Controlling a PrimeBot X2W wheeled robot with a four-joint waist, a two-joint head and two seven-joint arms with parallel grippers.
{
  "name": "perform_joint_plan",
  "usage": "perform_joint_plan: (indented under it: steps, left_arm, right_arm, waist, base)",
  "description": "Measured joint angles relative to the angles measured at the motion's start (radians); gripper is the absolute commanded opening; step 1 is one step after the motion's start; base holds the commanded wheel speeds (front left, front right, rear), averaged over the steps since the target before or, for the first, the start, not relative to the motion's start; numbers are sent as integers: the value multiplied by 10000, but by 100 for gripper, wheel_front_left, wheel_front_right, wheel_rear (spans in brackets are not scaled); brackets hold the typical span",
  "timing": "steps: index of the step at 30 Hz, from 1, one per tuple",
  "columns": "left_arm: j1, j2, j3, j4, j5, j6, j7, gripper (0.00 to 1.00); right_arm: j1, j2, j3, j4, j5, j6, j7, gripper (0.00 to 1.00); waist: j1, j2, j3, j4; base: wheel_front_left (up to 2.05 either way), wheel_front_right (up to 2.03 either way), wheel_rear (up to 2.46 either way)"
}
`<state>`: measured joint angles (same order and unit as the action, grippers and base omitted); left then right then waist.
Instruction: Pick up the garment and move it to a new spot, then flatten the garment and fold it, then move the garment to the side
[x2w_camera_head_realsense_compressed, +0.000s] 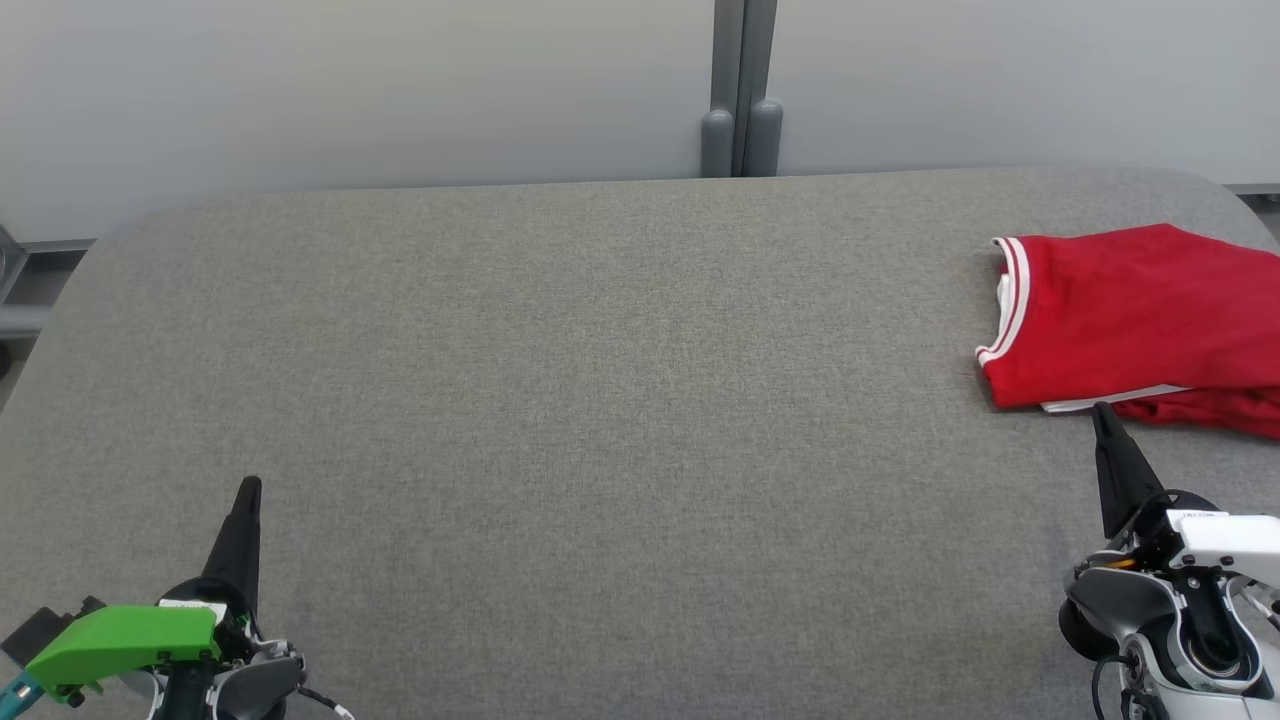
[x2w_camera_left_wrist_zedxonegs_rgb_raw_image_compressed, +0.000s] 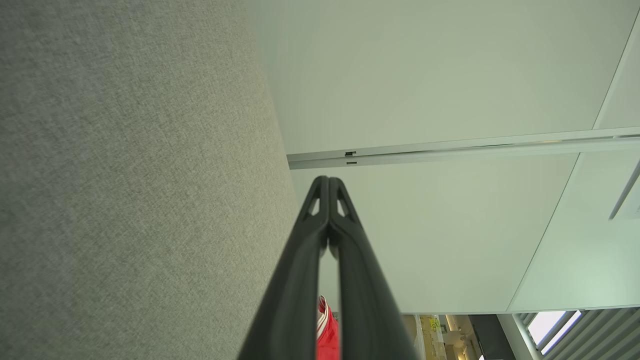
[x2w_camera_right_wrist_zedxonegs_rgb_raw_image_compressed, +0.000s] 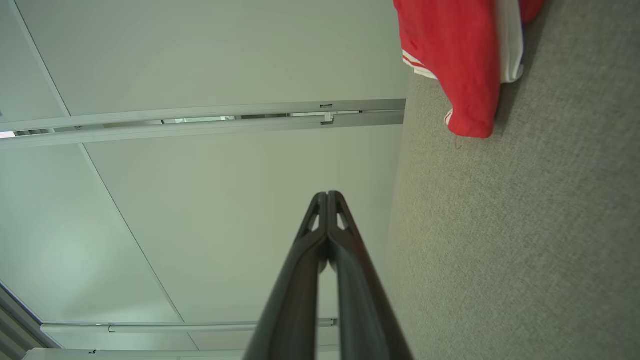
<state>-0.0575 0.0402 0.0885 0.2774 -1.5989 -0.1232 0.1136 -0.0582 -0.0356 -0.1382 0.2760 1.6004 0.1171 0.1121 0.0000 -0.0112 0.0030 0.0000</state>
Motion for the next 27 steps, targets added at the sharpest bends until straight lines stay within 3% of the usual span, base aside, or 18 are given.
perform_joint_plan:
  steps: [27]
  left_arm:
    - [0,-2,0,-2,0,0,0,0]
  right_arm:
    - [0,0,0,0,0,0,0,0]
  waist:
    - [0,0,0,0]
  base:
    - [0,0,0]
